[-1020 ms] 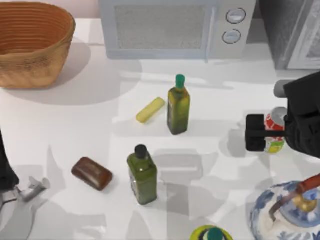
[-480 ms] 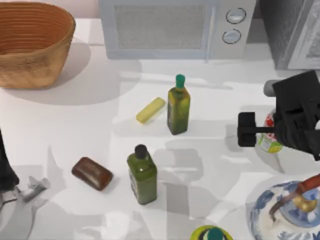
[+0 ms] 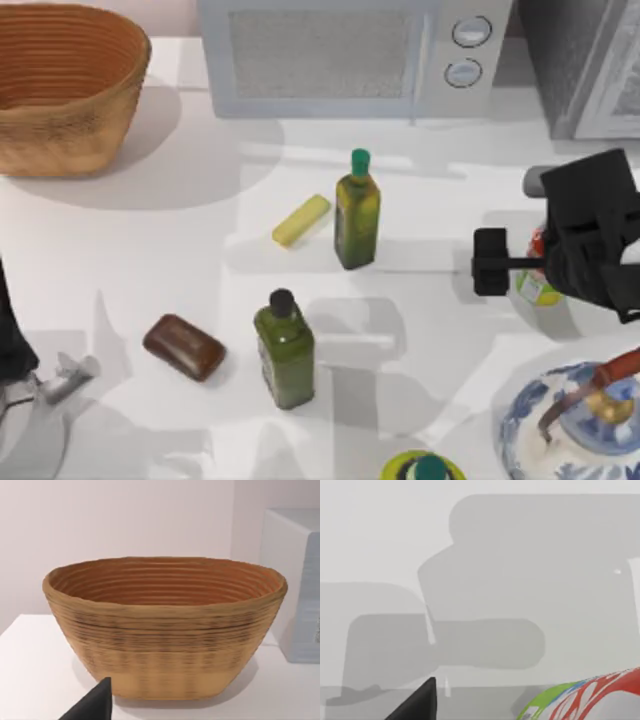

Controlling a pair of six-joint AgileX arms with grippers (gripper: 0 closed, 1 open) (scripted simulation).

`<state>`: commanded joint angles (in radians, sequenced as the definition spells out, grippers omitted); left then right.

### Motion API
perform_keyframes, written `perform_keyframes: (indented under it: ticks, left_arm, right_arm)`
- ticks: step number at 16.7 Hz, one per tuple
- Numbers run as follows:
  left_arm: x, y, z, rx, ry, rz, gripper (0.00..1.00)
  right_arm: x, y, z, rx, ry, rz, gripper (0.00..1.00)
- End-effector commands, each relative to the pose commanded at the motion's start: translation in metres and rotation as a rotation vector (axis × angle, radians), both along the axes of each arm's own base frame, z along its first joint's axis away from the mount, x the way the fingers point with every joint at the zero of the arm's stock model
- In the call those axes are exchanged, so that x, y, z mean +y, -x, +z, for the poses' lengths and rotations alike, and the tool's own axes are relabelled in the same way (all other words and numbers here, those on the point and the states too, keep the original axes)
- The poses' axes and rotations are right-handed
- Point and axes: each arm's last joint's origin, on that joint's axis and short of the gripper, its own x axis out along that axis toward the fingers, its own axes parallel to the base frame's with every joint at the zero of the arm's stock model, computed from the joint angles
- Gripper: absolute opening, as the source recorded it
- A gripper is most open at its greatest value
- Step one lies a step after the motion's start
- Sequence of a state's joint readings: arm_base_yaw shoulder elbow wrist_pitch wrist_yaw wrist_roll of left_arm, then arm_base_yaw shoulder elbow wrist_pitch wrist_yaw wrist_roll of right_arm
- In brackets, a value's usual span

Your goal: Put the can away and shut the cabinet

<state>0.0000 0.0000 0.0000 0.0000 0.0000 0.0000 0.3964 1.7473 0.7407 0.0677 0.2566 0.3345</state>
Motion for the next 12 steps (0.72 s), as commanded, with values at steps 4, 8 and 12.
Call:
perform_keyframes:
  ticks: [4,8,12]
  left_arm:
    - [0.0,0.0,0.0,0.0,0.0,0.0,1.0]
    - [0.0,0.0,0.0,0.0,0.0,0.0,1.0]
    - [0.0,0.0,0.0,0.0,0.0,0.0,1.0]
  right_arm:
    - [0.0,0.0,0.0,0.0,0.0,0.0,0.62]
    - [0.0,0.0,0.0,0.0,0.0,0.0,0.32]
    - [0.0,0.0,0.0,0.0,0.0,0.0,0.02]
